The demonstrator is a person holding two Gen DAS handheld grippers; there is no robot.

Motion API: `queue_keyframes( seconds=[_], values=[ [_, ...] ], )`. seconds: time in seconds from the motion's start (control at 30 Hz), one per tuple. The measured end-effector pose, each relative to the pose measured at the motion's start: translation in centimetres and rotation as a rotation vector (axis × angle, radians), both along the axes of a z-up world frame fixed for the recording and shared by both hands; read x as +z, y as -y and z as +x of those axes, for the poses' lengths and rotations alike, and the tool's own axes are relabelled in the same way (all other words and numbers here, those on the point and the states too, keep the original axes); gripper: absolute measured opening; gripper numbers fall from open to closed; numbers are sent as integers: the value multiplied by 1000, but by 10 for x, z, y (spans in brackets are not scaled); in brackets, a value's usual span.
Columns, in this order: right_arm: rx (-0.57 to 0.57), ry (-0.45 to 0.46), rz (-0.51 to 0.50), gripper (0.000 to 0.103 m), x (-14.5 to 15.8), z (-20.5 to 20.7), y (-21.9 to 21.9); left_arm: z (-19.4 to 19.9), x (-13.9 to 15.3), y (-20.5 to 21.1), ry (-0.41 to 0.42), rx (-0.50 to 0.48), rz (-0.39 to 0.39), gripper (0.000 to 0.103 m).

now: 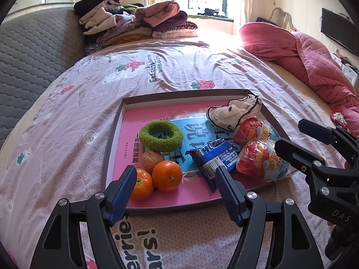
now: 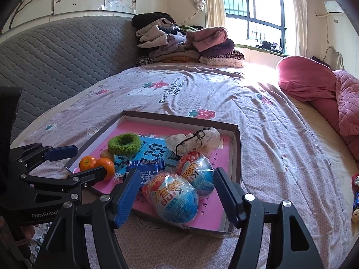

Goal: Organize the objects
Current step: 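Withdraw both open tools up and away from the box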

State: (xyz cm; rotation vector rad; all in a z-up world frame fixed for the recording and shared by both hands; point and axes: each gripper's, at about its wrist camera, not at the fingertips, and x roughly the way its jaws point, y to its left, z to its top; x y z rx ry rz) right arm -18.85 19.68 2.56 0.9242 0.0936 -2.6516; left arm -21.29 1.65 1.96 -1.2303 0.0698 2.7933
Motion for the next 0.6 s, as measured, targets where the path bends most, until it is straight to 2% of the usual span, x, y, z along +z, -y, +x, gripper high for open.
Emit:
queue_keyframes(
  seconds=[0.6],
  values=[
    [-25,-82,-91,68,32,24,-10,26,36,8,-60,58,38,74]
  ],
)
